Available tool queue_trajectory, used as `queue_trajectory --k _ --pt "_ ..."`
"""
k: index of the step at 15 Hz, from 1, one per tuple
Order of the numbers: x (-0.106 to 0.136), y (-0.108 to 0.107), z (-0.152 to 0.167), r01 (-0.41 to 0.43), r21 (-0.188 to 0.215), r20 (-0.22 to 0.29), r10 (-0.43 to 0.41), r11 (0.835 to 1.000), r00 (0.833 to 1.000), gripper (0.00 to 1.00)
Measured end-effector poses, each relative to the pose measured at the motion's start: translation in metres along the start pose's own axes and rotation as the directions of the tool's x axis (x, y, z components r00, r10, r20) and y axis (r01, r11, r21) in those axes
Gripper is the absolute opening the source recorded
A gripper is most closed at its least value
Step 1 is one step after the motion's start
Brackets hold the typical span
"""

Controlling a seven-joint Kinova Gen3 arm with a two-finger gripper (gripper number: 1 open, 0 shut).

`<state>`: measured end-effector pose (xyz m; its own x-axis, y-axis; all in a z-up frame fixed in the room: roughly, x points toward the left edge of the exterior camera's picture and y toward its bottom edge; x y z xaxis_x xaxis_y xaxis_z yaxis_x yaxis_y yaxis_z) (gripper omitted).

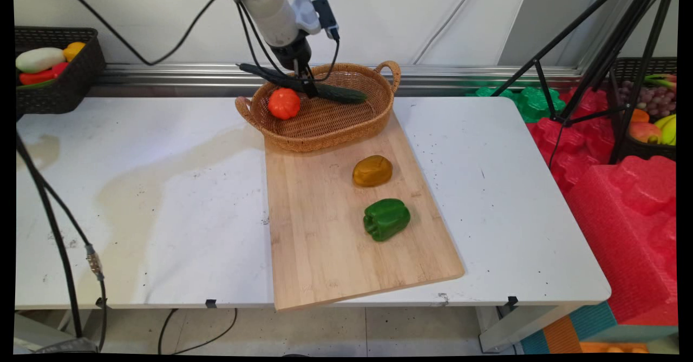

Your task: Pick up the cucumber from the vegetable basket

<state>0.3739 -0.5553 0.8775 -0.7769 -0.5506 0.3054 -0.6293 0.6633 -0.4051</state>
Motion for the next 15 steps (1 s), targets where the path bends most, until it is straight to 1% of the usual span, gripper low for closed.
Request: queue_trajectory --k 6,11,12,15 --pt "0.012 -0.002 0.033 -0.054 -0.010 0.035 0.055 0.998 0.998 1.00" --pt "0.019 -0.002 0.051 -0.106 -0.009 0.052 0.107 0.994 0.993 1.00" --pt "0.019 -0.002 0.053 -0.113 -0.008 0.053 0.114 0.994 0.992 0.00" --pt "0.022 0.000 0.054 -0.144 0.001 0.054 0.144 0.990 0.988 0.00"
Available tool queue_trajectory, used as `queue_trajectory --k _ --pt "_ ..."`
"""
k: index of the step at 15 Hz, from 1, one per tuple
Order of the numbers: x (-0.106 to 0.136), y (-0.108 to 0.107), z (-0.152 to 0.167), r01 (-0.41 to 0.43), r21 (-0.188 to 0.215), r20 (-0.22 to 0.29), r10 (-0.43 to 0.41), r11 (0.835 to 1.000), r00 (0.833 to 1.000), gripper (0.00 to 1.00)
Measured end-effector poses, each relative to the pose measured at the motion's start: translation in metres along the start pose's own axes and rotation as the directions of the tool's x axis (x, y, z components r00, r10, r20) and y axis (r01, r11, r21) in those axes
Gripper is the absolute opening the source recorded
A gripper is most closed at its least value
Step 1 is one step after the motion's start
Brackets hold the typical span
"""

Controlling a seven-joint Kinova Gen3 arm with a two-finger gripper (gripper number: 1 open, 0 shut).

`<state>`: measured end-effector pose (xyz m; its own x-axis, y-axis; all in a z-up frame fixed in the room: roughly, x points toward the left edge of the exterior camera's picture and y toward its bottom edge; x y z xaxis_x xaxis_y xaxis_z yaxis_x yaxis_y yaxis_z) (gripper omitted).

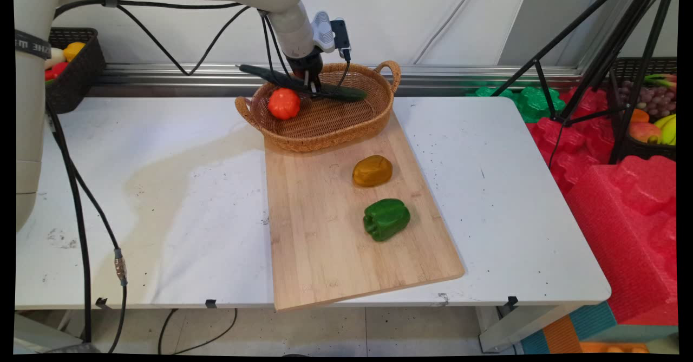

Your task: Pick up the cucumber from the vegetable basket, then place the picked object on the cutting board

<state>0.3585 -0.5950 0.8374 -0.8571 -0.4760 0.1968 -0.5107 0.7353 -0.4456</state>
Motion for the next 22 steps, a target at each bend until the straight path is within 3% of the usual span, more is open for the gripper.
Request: queue_trajectory --k 7,11,14,19,22 --pt "0.000 0.010 -0.020 -0.060 0.058 -0.004 0.061 0.997 0.998 0.00" --pt "-0.003 0.019 -0.063 -0.073 0.116 -0.031 0.077 0.991 0.997 0.00" --pt "-0.004 0.031 -0.106 -0.064 0.142 -0.081 0.076 0.988 0.994 0.00" --pt "-0.012 0.054 -0.166 -0.049 0.141 -0.160 0.071 0.989 0.984 0.00" --pt "-0.027 0.077 -0.205 -0.039 0.114 -0.208 0.062 0.993 0.976 0.00"
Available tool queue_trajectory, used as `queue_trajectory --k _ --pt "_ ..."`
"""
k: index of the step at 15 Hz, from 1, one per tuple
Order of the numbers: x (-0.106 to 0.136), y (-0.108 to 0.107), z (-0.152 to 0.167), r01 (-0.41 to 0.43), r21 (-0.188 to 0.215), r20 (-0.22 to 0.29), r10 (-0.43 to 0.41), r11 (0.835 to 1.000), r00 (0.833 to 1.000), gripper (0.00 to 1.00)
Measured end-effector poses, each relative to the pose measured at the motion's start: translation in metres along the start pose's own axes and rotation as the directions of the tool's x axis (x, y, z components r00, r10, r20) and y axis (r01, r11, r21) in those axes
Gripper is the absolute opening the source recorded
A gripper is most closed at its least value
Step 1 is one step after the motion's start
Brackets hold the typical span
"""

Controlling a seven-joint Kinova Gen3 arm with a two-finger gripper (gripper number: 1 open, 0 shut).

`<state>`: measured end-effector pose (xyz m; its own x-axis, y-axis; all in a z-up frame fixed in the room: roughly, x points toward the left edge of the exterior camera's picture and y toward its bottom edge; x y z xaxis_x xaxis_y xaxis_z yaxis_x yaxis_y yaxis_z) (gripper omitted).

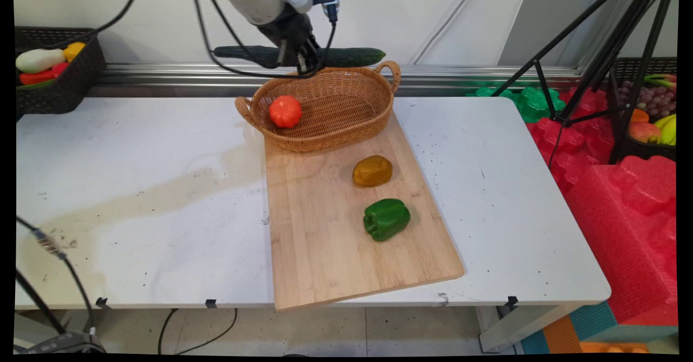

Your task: Place the picked object on the cutting board

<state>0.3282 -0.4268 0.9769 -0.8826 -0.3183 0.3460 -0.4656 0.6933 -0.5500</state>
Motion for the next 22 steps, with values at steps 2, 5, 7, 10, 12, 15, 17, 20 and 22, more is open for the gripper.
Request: queue_trajectory --k 2,5,7,10,12,15,17,20,22 --pt "-0.006 0.015 -0.025 -0.001 -0.028 -0.025 0.001 1.000 1.000 0.00" --pt "-0.016 0.036 -0.055 -0.011 -0.070 -0.055 0.007 0.998 0.998 0.00" --pt "-0.023 0.049 -0.071 -0.024 -0.096 -0.071 0.017 0.995 0.997 0.00" --pt "-0.035 0.069 -0.094 -0.063 -0.137 -0.093 0.050 0.989 0.994 0.00" --pt "-0.044 0.085 -0.111 -0.104 -0.169 -0.112 0.086 0.980 0.990 0.00" --pt "-0.053 0.107 -0.128 -0.162 -0.204 -0.137 0.136 0.966 0.981 0.00" --pt "-0.056 0.118 -0.135 -0.199 -0.219 -0.153 0.168 0.955 0.974 0.00" --pt "-0.059 0.136 -0.143 -0.262 -0.238 -0.178 0.224 0.935 0.958 0.00" --pt "-0.058 0.147 -0.143 -0.306 -0.246 -0.194 0.262 0.920 0.945 0.00"
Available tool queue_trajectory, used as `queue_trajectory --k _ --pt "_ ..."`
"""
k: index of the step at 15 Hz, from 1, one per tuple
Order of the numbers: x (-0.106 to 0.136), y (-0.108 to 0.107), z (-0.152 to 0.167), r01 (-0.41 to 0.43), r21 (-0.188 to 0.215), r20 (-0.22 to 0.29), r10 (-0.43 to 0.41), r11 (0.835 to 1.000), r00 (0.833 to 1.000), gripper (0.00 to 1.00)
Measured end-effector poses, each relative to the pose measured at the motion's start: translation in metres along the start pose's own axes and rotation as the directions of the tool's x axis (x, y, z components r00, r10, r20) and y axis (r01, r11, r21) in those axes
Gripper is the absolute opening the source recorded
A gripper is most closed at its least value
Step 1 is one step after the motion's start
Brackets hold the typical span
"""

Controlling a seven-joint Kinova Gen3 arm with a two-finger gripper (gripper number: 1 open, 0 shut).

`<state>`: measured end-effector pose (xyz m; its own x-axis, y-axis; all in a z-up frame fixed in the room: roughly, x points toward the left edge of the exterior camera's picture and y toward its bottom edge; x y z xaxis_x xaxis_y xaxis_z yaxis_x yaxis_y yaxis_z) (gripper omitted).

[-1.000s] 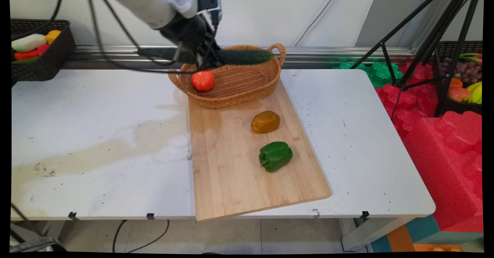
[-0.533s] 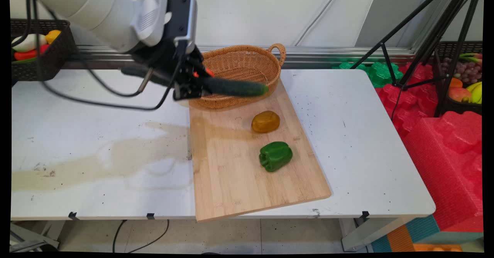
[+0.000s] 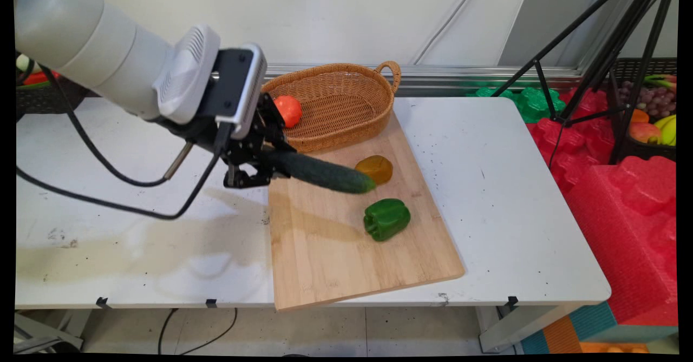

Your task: Place the picked object on the cutting board

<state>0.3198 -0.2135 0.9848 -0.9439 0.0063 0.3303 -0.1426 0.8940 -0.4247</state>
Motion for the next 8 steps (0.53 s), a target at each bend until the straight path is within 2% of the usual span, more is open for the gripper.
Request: queue_trajectory --k 5,8 --pt "0.009 0.012 0.017 -0.073 -0.034 0.001 0.073 0.997 0.997 0.00" --pt "0.016 0.015 0.042 -0.118 -0.067 0.005 0.118 0.991 0.993 0.00"
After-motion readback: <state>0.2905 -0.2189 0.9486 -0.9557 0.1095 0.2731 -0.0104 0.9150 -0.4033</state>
